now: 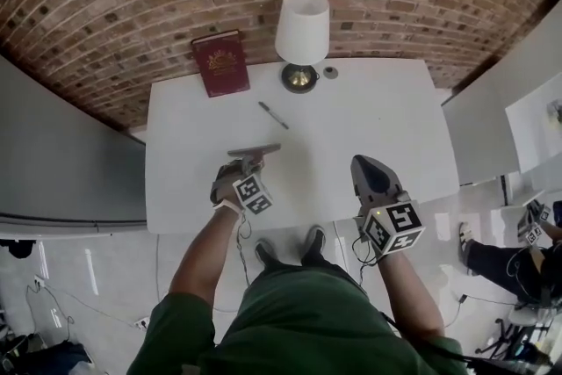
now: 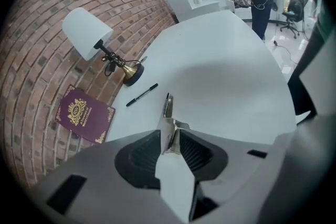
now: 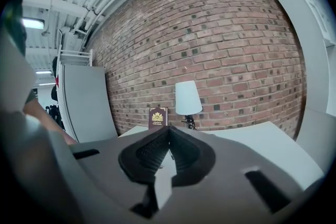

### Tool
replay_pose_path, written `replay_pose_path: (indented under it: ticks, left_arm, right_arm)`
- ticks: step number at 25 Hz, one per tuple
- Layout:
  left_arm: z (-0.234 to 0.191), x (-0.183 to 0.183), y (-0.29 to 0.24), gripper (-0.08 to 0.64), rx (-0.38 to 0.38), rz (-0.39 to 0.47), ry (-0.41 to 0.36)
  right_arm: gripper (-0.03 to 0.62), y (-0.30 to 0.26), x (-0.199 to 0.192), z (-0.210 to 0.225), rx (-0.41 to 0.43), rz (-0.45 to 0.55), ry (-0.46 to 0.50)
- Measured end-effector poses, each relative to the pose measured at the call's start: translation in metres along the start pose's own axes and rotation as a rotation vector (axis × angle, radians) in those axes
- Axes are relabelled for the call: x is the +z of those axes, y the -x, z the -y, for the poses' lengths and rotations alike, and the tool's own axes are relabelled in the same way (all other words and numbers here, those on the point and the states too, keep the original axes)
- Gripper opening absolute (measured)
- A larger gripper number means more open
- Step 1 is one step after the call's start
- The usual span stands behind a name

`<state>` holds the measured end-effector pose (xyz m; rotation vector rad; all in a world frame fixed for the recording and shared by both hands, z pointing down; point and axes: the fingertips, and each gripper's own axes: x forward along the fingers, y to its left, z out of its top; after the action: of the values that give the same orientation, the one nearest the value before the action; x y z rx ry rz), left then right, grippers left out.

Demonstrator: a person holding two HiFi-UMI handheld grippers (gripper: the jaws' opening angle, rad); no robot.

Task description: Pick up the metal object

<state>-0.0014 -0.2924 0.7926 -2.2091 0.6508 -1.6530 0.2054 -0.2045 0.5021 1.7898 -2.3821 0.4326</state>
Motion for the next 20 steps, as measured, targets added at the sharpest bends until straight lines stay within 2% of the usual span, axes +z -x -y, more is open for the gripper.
replay_pose_path:
  ticks: [5,11,14,17,20]
  left_arm:
    - [0.001,-0.003,-0.007,0.099,-0.014,0.014,-0.035]
    - [0.001,-0.006,-0.005,0.067,-0.027,0.029,-0.025]
    - [-0.005,-0.008,0.003,0.045,-0.009,0.043,-0.023]
    - [-0.012,-0.012,0.014,0.021,0.007,0.07,0.011]
    - [-0.015,-0.023,0.024,0.014,-0.001,0.095,0.103]
  right_arm:
    - [0.003,0.001,-0.005,-0.013,-0.022,-0.013,0.01]
    - [0.003,0.003,-0.018,-0.022,-0.03,-0.051,-0.002]
    - [0.003,-0.002,-0.02,-0.031,-0.013,-0.058,0.003]
    - [0.003,-0.011,-0.019,-0.045,0.016,-0.06,0.015]
    - [0.003,-0.021,-0.019,-0.063,0.048,-0.059,0.019]
